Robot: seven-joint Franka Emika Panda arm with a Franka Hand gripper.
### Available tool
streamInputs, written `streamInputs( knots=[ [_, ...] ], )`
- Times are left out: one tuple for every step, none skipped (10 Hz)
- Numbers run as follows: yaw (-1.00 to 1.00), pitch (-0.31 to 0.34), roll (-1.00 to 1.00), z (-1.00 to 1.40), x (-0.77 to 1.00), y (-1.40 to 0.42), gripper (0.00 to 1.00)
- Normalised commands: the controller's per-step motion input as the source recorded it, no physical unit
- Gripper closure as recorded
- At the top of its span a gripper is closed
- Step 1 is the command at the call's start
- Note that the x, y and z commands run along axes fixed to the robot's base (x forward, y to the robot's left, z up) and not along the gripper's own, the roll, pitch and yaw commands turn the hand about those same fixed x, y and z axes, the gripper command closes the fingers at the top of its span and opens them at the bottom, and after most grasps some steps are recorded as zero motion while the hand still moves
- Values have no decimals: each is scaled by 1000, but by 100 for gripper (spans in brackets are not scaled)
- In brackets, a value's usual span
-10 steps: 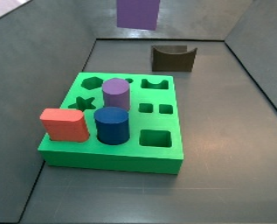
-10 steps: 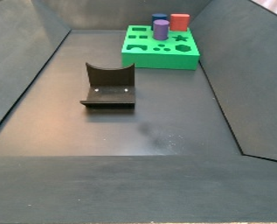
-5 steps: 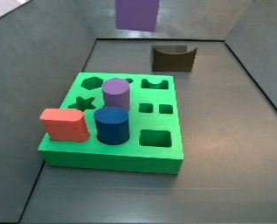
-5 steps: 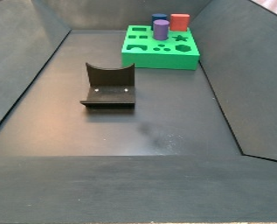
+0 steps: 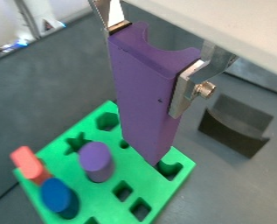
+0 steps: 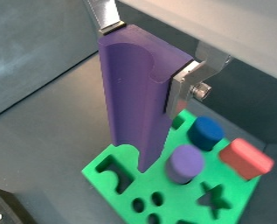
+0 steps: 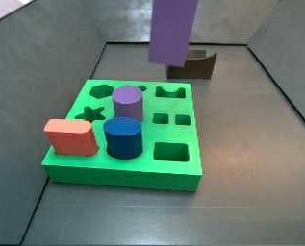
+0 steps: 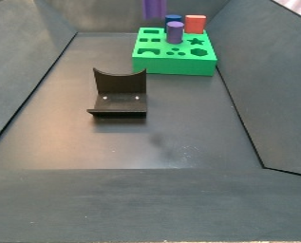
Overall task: Pick up the arch object. Move up. Place the arch object on the fixture. Regrasp the arch object. Move to above the board. Insert the arch object.
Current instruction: Insert the arch object.
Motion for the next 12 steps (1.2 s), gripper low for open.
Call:
streamInputs(
  knots=[
    [0,-179,-94,-757,43,271,100],
    [97,-293,-51,-660,-69,160,100],
    [334,-341,0,-551,-134,0,100],
    [374,-347,37,-549,-157,69,100],
    [191,-276,43,-643,-106,6,100],
    [0,-87,30,-414,0,77,100],
    [-6,0,49,-226,134,151,100],
    [-211,101,114,-191,291,140,100],
    [-251,60,99,-231,43,183,100],
    [-149,23,56,-309,0,106,100],
    [-37,17,0,-366,0,109,100],
    [69,31,0,-249,43,240,100]
  ],
)
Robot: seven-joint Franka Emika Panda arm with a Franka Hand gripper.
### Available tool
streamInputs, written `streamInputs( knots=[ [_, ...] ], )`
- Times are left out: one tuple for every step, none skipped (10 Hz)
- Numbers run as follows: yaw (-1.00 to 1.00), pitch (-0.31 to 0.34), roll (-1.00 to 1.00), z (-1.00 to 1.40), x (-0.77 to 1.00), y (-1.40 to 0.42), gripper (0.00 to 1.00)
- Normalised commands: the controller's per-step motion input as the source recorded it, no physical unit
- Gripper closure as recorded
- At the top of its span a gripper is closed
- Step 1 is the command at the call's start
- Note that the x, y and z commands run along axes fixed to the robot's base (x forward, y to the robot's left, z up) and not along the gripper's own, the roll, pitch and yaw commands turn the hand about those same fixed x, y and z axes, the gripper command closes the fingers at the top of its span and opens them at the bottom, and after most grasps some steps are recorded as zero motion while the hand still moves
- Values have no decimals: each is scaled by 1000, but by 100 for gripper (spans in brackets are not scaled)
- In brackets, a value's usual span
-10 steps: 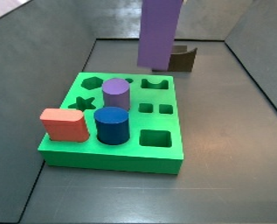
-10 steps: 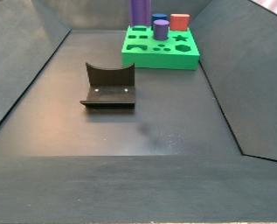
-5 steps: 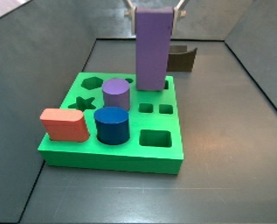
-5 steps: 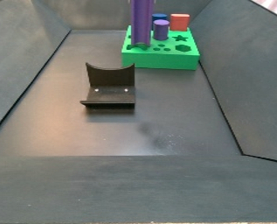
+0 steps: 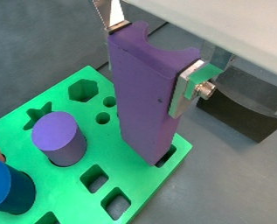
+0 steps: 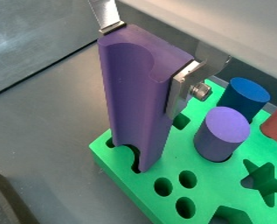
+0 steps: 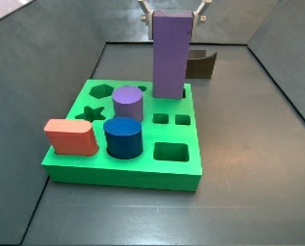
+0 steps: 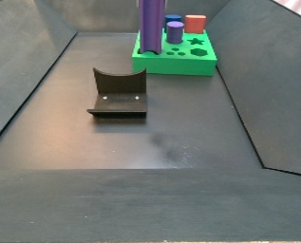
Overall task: Pick up the arch object. Move up. Place the arch object on the fixture. Regrasp the arch object. Move to above the board. Insert the arch object.
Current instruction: Insert the arch object.
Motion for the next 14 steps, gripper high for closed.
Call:
streamInputs(
  knots=[
    [143,50,3,-269,89,180,100],
    [183,97,0,-400,186,9,100],
    [80,146,-4,-563,91,0,100],
    [86,163,0,-654,20,-120,100],
    [54,189,41,-671,189,-306,100],
    [0,194,114,-669,166,-263,100],
    [0,220,84,-674,226,-266,100],
    [0,270,117,-614,377,-120,100],
    [0,240,113,-603,89,80,100],
    [0,189,49,-651,-51,280,100],
    [-6,237,50,-571,0,314,100],
    [0,217,37,-557,0,337,100],
    [0,219,81,-546,40,203,100],
    [0,220,157,-471,246,37,100]
  ],
)
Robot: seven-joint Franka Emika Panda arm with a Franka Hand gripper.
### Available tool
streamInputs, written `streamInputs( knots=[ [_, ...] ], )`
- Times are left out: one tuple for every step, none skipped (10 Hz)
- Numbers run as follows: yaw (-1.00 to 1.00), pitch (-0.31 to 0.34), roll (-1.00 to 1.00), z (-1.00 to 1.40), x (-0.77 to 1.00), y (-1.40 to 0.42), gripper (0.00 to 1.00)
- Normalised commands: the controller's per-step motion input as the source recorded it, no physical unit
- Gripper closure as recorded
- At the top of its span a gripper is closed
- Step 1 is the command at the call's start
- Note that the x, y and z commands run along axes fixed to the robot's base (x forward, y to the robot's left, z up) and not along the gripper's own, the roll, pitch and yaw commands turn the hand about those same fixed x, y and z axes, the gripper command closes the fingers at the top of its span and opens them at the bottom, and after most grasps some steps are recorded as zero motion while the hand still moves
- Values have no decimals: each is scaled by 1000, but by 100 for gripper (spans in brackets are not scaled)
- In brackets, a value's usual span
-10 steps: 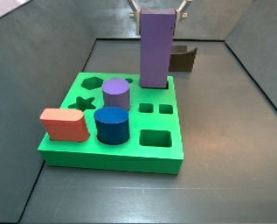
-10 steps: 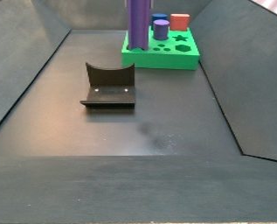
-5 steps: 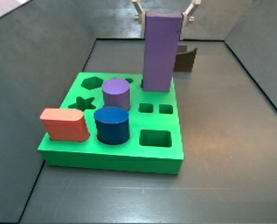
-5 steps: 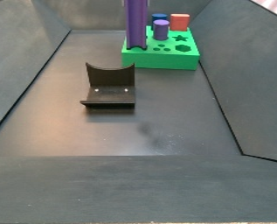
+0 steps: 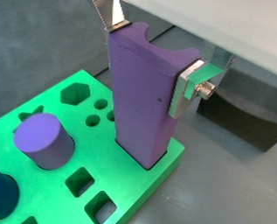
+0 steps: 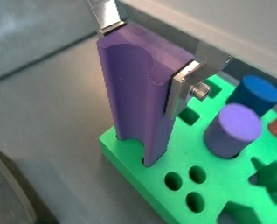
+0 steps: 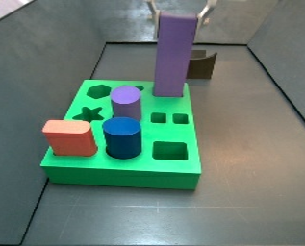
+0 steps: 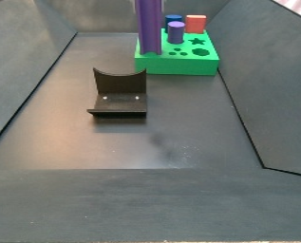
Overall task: Pick up the arch object. Move up. Place the arch object on the fixture. Regrasp the arch object. Move to above the board. Insert the arch object.
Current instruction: Insert the arch object.
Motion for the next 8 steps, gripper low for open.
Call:
streamInputs(
  knots=[
    [0,167,179,-480,183,0,100],
    [0,94,239,-611,206,-160,100],
    [0,0,301,-743,29,-309,100],
    [31,0,290,-637,0,-434,100],
    [0,0,0,-409,0,-286,100],
    [11,-156,-50,-271,0,0,100],
    [23,-124,0,-203,0,-37,100],
    [0,0,0,0,0,0,100]
  ],
)
